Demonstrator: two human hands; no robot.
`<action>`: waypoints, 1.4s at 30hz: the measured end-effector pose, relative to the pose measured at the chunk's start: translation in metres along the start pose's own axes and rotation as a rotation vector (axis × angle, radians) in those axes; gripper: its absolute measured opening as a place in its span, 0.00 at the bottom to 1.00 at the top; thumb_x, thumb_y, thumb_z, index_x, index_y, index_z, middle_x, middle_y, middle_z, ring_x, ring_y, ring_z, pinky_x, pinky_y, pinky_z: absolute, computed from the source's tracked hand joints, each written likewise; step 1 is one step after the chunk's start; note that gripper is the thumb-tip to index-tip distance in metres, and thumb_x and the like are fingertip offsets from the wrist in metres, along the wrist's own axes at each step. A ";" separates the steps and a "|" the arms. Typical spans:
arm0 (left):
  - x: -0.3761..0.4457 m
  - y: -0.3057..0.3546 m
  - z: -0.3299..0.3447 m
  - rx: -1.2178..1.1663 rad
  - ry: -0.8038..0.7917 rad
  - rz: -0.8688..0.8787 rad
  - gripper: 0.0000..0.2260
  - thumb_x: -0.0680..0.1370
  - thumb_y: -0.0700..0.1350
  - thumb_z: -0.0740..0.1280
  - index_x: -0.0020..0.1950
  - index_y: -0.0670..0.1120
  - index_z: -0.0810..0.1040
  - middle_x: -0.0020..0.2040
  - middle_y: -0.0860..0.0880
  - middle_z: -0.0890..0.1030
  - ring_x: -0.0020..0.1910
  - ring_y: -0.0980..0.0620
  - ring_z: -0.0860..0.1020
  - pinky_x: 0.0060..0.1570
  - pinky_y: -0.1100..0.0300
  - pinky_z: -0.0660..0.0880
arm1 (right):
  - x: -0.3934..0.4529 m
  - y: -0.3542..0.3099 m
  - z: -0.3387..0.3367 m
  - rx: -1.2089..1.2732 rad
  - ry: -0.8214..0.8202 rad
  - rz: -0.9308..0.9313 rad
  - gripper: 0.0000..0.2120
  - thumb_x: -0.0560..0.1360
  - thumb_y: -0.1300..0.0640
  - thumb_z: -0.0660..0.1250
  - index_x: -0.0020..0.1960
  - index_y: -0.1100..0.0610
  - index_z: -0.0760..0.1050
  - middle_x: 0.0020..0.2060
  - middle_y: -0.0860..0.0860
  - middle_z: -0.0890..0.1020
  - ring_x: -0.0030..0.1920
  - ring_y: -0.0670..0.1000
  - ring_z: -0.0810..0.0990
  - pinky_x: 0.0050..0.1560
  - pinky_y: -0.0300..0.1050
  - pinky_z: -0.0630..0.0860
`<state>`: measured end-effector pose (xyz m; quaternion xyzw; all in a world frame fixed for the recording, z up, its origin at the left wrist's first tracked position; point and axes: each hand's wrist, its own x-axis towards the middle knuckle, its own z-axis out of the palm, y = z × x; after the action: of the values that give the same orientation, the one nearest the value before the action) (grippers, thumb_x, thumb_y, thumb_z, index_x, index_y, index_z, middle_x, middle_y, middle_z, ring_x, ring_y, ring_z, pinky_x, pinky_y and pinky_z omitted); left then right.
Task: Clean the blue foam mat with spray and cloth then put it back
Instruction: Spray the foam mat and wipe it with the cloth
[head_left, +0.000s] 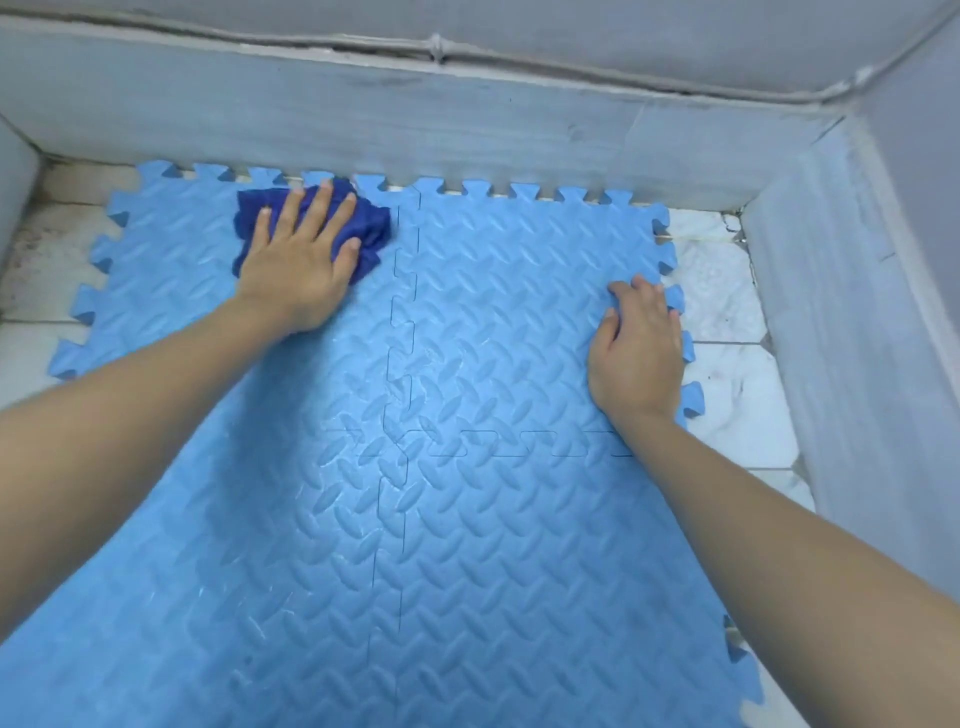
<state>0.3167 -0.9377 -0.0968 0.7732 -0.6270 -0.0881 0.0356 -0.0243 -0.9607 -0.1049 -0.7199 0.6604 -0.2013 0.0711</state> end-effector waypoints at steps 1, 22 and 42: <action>-0.021 -0.015 -0.002 0.003 -0.021 0.010 0.25 0.82 0.56 0.45 0.79 0.52 0.49 0.80 0.51 0.48 0.78 0.46 0.46 0.74 0.45 0.44 | 0.000 0.001 0.000 -0.006 -0.001 -0.005 0.18 0.80 0.59 0.53 0.67 0.56 0.71 0.69 0.53 0.71 0.74 0.54 0.63 0.75 0.55 0.55; -0.190 -0.026 -0.001 -0.034 -0.127 -0.054 0.26 0.82 0.57 0.43 0.79 0.51 0.42 0.79 0.50 0.42 0.78 0.47 0.41 0.75 0.47 0.40 | -0.184 -0.106 -0.018 -0.202 -0.407 -0.284 0.26 0.82 0.47 0.48 0.77 0.58 0.59 0.76 0.60 0.60 0.76 0.63 0.56 0.73 0.63 0.53; -0.250 -0.025 0.013 0.087 -0.124 0.508 0.27 0.81 0.61 0.43 0.79 0.55 0.49 0.79 0.51 0.49 0.78 0.47 0.47 0.75 0.46 0.45 | -0.228 -0.008 -0.072 -0.248 -0.355 -0.171 0.31 0.78 0.36 0.47 0.78 0.48 0.58 0.78 0.52 0.58 0.78 0.56 0.52 0.74 0.67 0.46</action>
<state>0.2888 -0.6880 -0.0908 0.5848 -0.8052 -0.0966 -0.0152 -0.0551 -0.7246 -0.0808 -0.8007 0.5937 0.0061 0.0797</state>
